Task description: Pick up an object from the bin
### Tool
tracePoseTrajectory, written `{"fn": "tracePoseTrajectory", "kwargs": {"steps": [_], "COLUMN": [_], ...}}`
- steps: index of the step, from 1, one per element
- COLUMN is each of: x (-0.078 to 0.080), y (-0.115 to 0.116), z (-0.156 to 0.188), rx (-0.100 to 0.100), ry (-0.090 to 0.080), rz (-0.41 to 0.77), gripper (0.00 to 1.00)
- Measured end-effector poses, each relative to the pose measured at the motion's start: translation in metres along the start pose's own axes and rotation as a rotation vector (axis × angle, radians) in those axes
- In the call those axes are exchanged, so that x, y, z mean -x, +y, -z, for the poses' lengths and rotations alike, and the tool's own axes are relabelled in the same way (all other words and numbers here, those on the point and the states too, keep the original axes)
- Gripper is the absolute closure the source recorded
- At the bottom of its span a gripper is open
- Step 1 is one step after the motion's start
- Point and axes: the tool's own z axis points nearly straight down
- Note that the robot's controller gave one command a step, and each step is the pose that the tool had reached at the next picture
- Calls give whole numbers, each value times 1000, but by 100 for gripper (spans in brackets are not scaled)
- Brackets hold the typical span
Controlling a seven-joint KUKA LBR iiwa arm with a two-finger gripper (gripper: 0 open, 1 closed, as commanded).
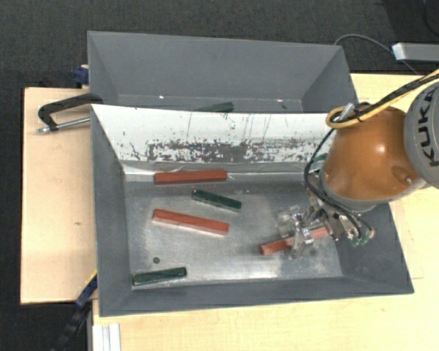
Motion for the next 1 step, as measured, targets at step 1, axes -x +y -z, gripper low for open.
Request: {"fn": "tracePoseTrajectory", "kwargs": {"steps": [1], "x": [1], "y": [0], "z": [12], "rx": [-1], "ry": [-3], "rz": [0], "gripper": [100]}}
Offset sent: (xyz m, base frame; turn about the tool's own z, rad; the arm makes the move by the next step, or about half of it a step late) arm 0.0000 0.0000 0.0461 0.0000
